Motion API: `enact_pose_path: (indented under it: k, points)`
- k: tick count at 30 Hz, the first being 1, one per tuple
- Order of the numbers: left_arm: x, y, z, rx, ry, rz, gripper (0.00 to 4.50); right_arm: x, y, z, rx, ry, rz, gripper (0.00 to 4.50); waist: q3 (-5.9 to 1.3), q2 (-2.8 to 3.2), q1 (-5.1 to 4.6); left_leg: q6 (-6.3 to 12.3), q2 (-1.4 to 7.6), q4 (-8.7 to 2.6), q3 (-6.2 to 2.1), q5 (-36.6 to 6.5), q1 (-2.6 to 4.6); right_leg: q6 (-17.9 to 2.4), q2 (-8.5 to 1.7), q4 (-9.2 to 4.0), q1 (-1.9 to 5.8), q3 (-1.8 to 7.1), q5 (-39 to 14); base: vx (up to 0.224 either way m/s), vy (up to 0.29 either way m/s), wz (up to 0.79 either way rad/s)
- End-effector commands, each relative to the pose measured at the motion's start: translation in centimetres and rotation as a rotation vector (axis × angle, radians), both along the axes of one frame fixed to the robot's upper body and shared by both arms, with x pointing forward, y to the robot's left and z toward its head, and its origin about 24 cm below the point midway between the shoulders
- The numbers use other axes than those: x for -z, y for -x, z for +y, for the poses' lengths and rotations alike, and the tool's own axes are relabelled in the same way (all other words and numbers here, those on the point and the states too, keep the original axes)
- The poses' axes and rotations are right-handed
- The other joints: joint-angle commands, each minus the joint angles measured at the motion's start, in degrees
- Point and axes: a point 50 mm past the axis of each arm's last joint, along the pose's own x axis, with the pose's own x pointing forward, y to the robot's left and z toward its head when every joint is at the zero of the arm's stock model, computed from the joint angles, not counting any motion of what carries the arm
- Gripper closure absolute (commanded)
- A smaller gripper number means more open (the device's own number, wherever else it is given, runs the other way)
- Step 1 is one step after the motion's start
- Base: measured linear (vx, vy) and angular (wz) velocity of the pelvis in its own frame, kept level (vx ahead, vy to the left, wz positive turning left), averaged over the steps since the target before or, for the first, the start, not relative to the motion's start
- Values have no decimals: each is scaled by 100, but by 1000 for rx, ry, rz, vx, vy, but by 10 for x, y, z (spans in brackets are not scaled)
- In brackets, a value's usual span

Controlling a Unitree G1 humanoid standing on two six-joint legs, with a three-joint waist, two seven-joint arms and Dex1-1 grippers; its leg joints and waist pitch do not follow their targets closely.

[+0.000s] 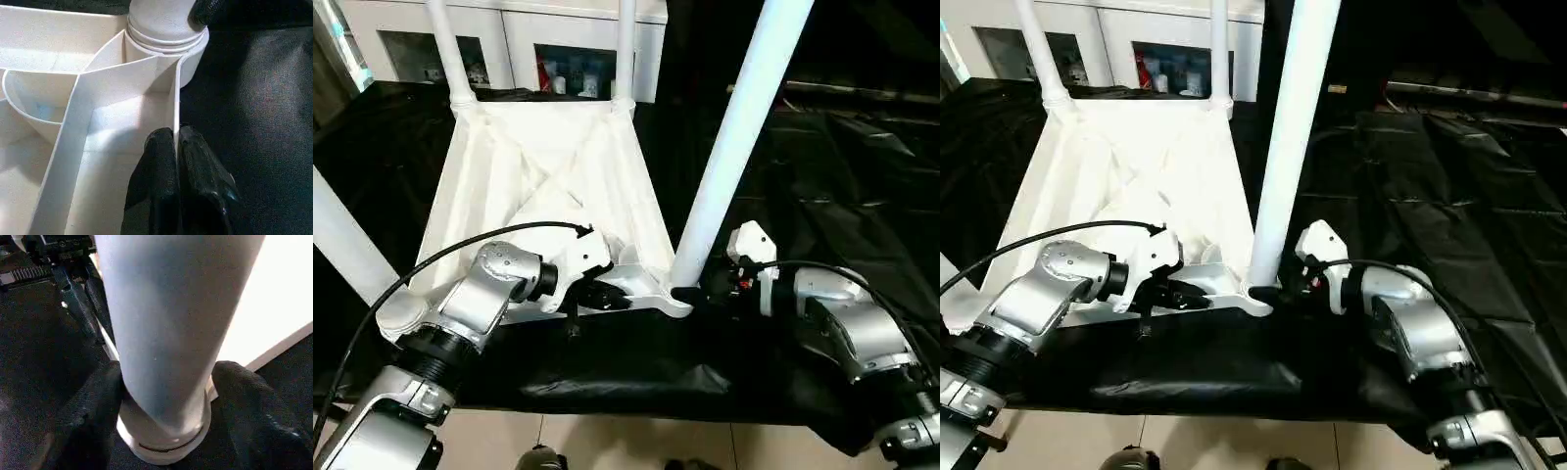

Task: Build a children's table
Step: Rotate leg to tighten

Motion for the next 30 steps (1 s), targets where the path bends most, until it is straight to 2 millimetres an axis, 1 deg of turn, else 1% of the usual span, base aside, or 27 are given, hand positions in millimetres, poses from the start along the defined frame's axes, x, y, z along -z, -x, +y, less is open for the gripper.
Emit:
enact_pose_path:
  k: [1,3,7,11,13,14,16,17,18,19,20,21,22,23,24,25,26,27,28,29,30]
  points:
    - [4,4,-2,8,45,31,450,1,-1,0,-15,8,4,178,-453,-72,-6,282,40,-372,10,-1328,79,-1138,-149,-369,306,69,-1444,0,0,0]
    - [4,3,-2,6,44,31,450,2,0,0,-18,8,9,201,-449,-73,-3,282,41,-374,10,-1350,86,-1130,-149,-375,303,70,-1483,0,0,0]
    - [4,2,-1,1,43,32,450,5,1,1,-33,5,31,230,-440,-71,-3,280,40,-380,7,-1343,81,-1118,-146,-374,302,69,-1491,0,0,0]
    - [4,1,-1,-12,43,33,450,9,2,2,-34,-7,47,238,-439,-83,-4,286,38,-376,9,-1355,81,-1102,-151,-380,298,71,-1553,0,0,0]
    - [5,0,0,-42,43,36,450,13,2,5,-11,-26,62,241,-431,-78,-16,271,39,-385,4,-1406,77,-1089,-153,-388,293,68,-1640,0,0,0]
    - [5,-3,0,-80,38,32,450,19,0,7,48,-17,70,241,-418,-84,-32,250,36,-393,5,-1457,77,-1072,-147,-401,282,69,-1718,0,0,0]
    - [7,-11,0,-169,20,13,450,28,-5,10,139,15,78,242,-397,-72,-68,157,29,-416,-6,-1605,74,-1000,-145,-426,262,64,-1991,0,0,0]
    - [8,-21,-3,-269,4,-21,450,38,-8,16,225,49,87,243,-379,-78,-109,54,18,-428,-7,-1789,79,-914,-142,-465,233,62,-2294,0,0,0]
    - [8,-24,-5,-298,1,-35,450,41,-8,18,247,56,90,244,-378,-102,-132,-49,0,-431,-30,-1963,99,-778,-154,-509,241,40,-2715,0,0,0]
    - [8,-29,-9,-353,9,-44,450,45,-11,24,305,48,109,245,-376,-110,-138,-65,-6,-434,-40,-2011,97,-686,-163,-533,248,33,-2910,-53,0,-5]
    - [8,-32,-12,-390,14,-48,450,48,-12,28,342,41,123,246,-366,-89,-150,-102,-9,-439,-59,-2146,111,-555,-171,-574,215,26,-3223,-53,0,-5]
    - [7,-35,-16,-415,16,-54,450,50,-14,33,381,38,130,246,-369,-99,-167,-123,-26,-438,-87,-2258,115,-440,-166,-606,204,5,-3469,0,0,0]
    - [7,-37,-23,-438,24,-58,450,52,-18,39,449,40,135,246,-377,-106,-172,-122,-27,-440,-96,-2284,118,-405,-163,-620,203,-1,-3507,0,0,0]
    - [7,-38,-31,-455,30,-61,450,53,-22,45,511,46,138,246,-375,-86,-197,-136,-32,-443,-107,-2333,115,-397,-157,-628,180,-3,-3495,0,0,0]
    - [7,-40,-44,-472,35,-73,450,53,-28,57,592,39,143,246,-366,-91,-235,-181,-46,-460,-136,-2402,85,-351,-146,-633,198,-35,-3581,0,0,0]
    - [7,-40,-44,-472,35,-73,450,53,-28,57,592,39,143,246,-364,-88,-262,-198,-58,-452,-138,-2465,96,-329,-141,-654,176,-45,-3658,0,0,0]
    - [7,-40,-55,-478,37,-82,450,50,-33,67,635,23,140,246,-380,-77,-291,-212,-61,-443,-164,-2609,136,-300,-141,-685,169,-78,-3730,0,0,0]
    - [7,-40,-56,-476,37,-82,450,49,-34,68,634,18,139,246,-390,-55,-310,-183,-47,-463,-175,-2620,127,-334,-152,-694,193,-89,-3549,0,0,0]
    - [8,-40,-62,-466,37,-87,450,46,-35,75,630,-10,136,246,-385,-59,-318,-162,-46,-485,-181,-2614,104,-344,-143,-697,221,-106,-3446,0,0,0]
    - [9,-38,-70,-443,37,-93,450,39,-38,84,617,-57,124,246,-396,-34,-318,-126,-25,-516,-191,-2609,89,-395,-148,-689,255,-125,-3187,0,0,0]
    - [9,-38,-73,-436,37,-95,450,37,-39,86,615,-71,118,246,-387,-13,-318,-89,-9,-528,-181,-2687,124,-478,-152,-712,237,-143,-2988,0,0,0]
